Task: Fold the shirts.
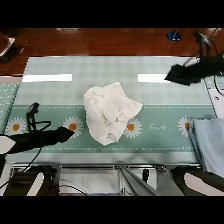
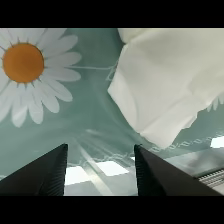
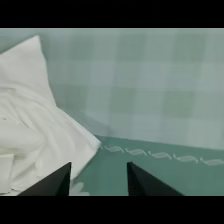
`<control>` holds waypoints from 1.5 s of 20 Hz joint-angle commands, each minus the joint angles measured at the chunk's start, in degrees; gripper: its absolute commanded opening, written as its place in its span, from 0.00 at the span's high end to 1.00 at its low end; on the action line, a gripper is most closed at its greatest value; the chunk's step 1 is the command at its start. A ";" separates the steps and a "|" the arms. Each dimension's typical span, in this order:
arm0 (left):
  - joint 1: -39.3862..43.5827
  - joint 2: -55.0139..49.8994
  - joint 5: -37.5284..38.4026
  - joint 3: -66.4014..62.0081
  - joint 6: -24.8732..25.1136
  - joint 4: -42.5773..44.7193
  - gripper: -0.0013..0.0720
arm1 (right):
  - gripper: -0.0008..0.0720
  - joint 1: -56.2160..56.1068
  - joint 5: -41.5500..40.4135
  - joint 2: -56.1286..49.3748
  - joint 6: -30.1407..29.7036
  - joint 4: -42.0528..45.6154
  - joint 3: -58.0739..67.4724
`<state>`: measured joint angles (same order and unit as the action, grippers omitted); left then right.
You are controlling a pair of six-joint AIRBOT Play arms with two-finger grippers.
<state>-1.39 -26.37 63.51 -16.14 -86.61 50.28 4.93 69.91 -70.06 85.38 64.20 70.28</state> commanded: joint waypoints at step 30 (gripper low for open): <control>23.78 -53.46 -11.87 -19.56 26.14 -29.31 0.95 | 0.43 -3.28 -13.99 -10.56 -7.48 -22.75 -22.23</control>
<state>22.44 -79.77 51.31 -35.53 -60.58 20.93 2.74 55.79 -76.16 78.06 45.10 44.12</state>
